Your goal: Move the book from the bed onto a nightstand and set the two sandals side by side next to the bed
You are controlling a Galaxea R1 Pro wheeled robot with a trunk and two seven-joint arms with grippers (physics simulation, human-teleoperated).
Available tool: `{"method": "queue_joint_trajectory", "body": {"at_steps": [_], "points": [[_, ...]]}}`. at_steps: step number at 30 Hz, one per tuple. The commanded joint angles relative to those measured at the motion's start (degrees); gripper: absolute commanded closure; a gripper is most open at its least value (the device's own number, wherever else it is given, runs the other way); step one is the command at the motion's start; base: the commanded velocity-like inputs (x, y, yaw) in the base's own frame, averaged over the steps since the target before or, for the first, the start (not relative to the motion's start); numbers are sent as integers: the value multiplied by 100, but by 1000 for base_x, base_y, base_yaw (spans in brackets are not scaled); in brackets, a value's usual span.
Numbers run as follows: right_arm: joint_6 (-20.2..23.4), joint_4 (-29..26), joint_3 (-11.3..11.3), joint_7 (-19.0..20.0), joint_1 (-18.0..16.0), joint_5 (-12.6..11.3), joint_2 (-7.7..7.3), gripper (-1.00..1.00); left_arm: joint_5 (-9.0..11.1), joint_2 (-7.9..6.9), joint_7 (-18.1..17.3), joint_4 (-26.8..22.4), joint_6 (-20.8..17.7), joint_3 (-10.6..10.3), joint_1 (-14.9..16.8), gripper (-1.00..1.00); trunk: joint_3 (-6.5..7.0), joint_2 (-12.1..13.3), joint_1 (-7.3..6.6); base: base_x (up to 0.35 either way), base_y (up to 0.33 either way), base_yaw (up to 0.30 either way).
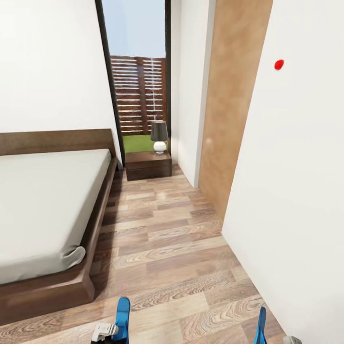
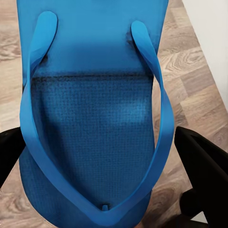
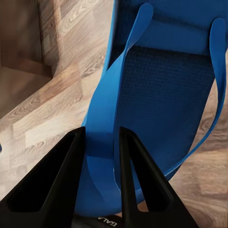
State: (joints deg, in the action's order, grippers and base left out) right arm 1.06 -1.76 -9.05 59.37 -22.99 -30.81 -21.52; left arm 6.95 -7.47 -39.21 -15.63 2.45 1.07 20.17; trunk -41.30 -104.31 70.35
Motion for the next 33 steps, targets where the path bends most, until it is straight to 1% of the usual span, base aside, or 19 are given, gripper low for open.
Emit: {"method": "queue_joint_trajectory", "body": {"at_steps": [1,33], "points": [[17,1,-43,21,-3,-57,-2,100,16,-2,-26,7,10,13,4,100,-6,-2,2,257,0,0],[17,9,-44,13,-1,-50,-2,100,46,-9,-16,16,10,42,4,100,-8,-2,2,323,0,0]]}}
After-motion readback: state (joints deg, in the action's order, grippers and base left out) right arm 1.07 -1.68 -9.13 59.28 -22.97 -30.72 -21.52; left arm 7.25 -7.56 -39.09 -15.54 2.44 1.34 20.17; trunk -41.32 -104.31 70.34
